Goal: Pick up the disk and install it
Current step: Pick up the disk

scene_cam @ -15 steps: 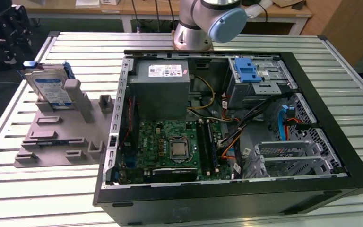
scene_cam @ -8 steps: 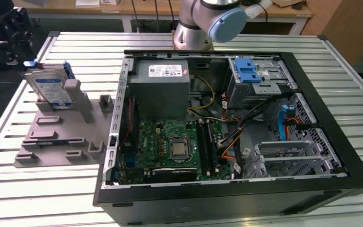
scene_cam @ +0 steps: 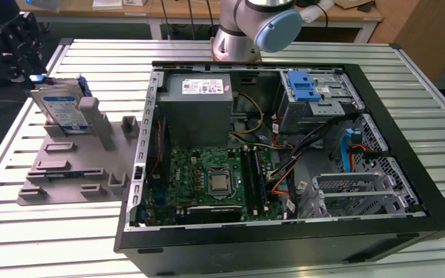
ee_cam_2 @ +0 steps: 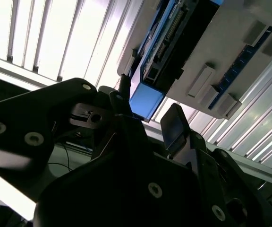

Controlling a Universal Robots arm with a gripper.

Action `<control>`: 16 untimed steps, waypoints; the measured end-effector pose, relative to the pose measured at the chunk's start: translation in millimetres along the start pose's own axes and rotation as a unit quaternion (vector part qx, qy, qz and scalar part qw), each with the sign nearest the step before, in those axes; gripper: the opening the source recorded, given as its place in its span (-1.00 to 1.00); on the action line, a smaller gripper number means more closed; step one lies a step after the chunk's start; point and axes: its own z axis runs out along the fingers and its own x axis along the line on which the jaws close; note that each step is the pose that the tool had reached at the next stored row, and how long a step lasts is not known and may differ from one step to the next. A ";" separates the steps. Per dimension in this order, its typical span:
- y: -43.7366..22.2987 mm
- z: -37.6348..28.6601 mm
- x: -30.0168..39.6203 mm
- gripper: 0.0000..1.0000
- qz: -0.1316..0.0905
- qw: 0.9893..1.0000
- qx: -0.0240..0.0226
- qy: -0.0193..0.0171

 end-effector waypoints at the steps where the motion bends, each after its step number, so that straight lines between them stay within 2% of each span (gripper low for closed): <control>1: 0.3 1.0 0.0 0.06 0.000 1.000 0.000 0.000; 10: 7.2 8.3 0.7 0.06 0.000 1.000 0.003 0.000; 16: 7.6 13.6 0.6 0.06 -0.002 1.000 0.003 0.000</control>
